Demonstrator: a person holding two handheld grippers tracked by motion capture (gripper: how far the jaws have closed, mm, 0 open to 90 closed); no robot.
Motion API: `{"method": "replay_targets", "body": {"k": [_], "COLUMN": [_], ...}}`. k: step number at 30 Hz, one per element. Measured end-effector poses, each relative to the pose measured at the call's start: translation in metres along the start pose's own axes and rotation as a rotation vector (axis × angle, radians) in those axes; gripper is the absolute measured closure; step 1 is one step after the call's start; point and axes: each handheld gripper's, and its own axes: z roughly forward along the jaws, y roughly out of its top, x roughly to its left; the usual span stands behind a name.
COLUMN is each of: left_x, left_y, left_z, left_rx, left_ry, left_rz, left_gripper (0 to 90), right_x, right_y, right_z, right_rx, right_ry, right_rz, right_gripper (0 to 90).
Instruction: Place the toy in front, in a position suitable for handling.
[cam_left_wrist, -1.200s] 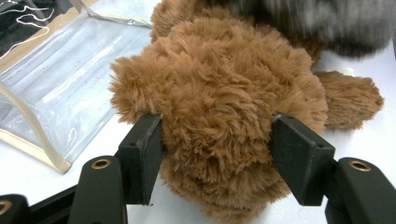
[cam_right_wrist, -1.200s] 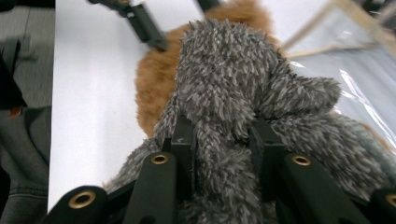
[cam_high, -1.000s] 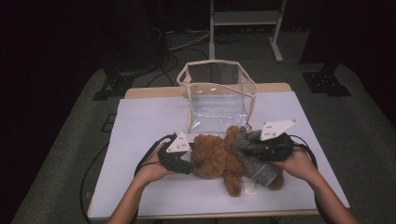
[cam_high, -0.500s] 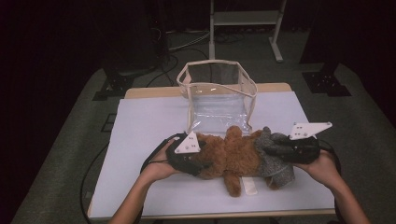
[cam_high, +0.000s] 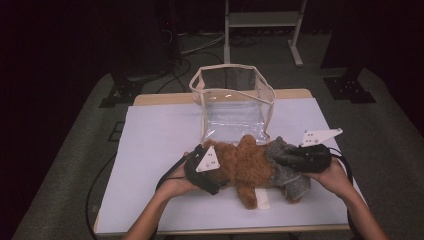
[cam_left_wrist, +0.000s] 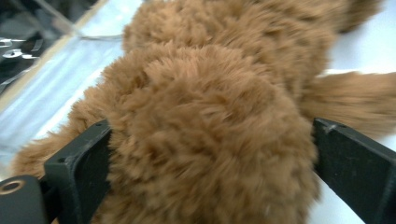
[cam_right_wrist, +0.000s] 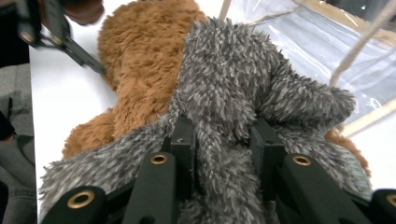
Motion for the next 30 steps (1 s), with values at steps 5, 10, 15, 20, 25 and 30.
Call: {"method": "replay_targets", "body": {"k": [5, 10, 15, 20, 25, 30], "left_x": [0.003, 0.006, 0.007, 0.005, 0.005, 0.006], "left_y": [0.000, 0.005, 0.004, -0.003, -0.006, -0.008], "left_z": [0.008, -0.003, -0.021, -0.030, -0.030, -0.030], "left_rx": [0.059, 0.084, 0.072, 0.072, 0.065, 0.053], "left_ry": [0.105, 0.093, 0.057, 0.038, 0.029, 0.021], "left_rz": [0.028, -0.018, -0.047, -0.061, -0.065, -0.074], "left_gripper": [22.2, 39.9, 41.7, 39.4, 38.4, 36.9], "right_x": [-0.002, 0.002, 0.005, 0.005, 0.005, 0.004], "right_y": [0.003, 0.008, 0.007, -0.016, -0.037, -0.049], "right_z": [0.006, 0.003, -0.011, -0.007, 0.000, -0.005], "right_rx": [-0.014, -0.037, -0.067, -0.077, -0.109, -0.049], "right_ry": [0.010, 0.020, 0.011, 0.041, 0.079, 0.046], "right_rz": [0.012, 0.001, -0.008, 0.037, 0.095, 0.099], "right_gripper": [67.0, 67.0, 67.0, 67.0, 67.1, 67.0]}}
